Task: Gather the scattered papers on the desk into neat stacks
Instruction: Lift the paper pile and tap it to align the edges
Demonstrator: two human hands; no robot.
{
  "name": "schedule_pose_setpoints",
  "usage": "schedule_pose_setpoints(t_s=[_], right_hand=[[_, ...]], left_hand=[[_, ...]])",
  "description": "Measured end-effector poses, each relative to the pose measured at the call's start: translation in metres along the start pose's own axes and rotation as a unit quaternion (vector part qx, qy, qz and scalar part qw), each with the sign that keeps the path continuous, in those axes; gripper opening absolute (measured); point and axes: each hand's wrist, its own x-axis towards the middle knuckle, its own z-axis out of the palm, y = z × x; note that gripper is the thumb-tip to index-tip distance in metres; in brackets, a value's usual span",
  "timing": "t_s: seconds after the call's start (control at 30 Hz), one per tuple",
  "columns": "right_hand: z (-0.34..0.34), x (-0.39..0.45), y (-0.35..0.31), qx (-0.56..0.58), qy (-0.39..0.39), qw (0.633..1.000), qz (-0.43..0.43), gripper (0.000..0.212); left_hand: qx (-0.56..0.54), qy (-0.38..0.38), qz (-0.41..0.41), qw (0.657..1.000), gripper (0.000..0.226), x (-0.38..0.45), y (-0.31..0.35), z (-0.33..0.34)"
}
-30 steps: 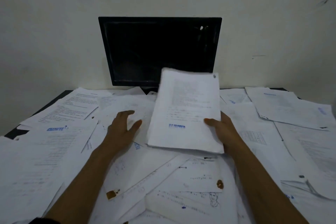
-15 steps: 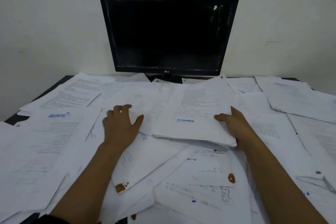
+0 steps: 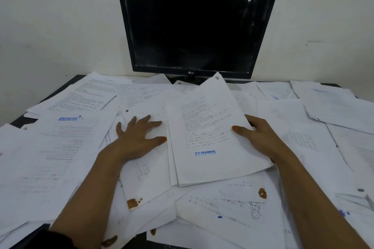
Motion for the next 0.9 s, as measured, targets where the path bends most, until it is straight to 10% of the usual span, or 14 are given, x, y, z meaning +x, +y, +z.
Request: schedule_pose_setpoints(t_s=[0.23, 0.37, 0.6, 0.9], right_hand=[[0.005, 0.005, 0.003, -0.039, -0.043, 0.998, 0.006, 0.031], [0.004, 0.006, 0.002, -0.031, -0.013, 0.999, -0.006, 0.024], [-0.018, 0.000, 0.004, 0.059, 0.072, 0.994, 0.056, 0.022], [-0.027, -0.001, -0.001, 0.084, 0.091, 0.988, 0.093, 0.032]], left_hand=[[-0.296, 0.079, 0.049, 0.951, 0.021, -0.002, 0.001, -0.002], [-0.210, 0.185, 0.087, 0.956, 0.030, 0.000, -0.005, -0.002], [-0.082, 0.152, -0.028, 0.985, 0.052, -0.003, 0.001, -0.003], [-0.187, 0.150, -0.037, 0.970, 0.009, -0.003, -0.003, -0.014]])
